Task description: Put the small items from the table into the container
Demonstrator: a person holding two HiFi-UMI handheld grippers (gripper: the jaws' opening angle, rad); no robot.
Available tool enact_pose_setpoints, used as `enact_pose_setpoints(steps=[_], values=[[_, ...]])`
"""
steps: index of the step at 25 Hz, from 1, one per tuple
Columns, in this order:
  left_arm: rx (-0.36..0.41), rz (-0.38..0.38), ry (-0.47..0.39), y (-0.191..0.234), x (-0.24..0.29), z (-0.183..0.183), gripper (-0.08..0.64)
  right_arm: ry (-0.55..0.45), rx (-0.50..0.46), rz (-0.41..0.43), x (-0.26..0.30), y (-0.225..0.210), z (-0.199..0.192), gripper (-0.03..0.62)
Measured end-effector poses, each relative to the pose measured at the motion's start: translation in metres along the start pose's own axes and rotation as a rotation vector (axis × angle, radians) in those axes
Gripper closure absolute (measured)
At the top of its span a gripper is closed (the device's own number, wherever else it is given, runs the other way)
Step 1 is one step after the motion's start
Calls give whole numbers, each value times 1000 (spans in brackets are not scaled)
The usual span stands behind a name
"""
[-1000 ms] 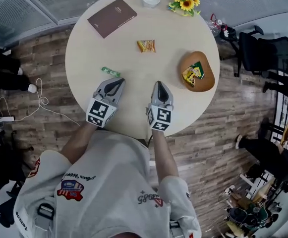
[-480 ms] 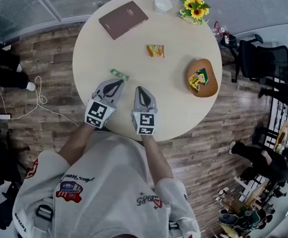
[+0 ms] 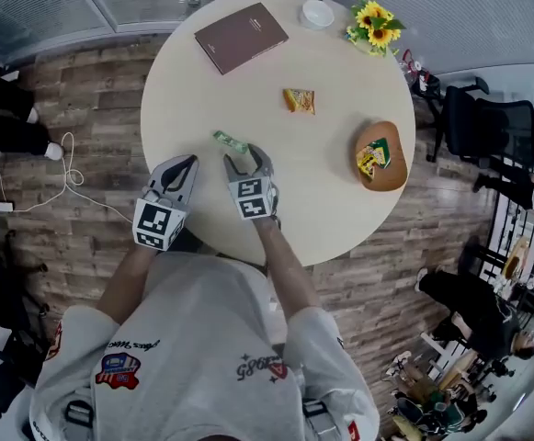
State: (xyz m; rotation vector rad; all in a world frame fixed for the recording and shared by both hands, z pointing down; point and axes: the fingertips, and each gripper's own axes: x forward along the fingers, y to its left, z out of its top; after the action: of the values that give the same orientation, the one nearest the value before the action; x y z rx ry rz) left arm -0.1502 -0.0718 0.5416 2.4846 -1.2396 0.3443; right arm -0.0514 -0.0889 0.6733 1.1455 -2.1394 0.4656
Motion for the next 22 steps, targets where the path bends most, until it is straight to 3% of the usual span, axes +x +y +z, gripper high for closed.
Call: enact_pose_setpoints(steps=[3,13,18,22], values=[[-10,37,7,13,-14,-5,555,99,-21,5,27,-4,-10,356],[-40,107,17,31,-34,-15,555,230,-16,64,59,2,-25,359],[-30,99,15,23,-34,-14,555,254,-20,85,53,12,-34,508],[-21,82,20,12,-30,-15,555,246,-9,68,41,9,-40,530]])
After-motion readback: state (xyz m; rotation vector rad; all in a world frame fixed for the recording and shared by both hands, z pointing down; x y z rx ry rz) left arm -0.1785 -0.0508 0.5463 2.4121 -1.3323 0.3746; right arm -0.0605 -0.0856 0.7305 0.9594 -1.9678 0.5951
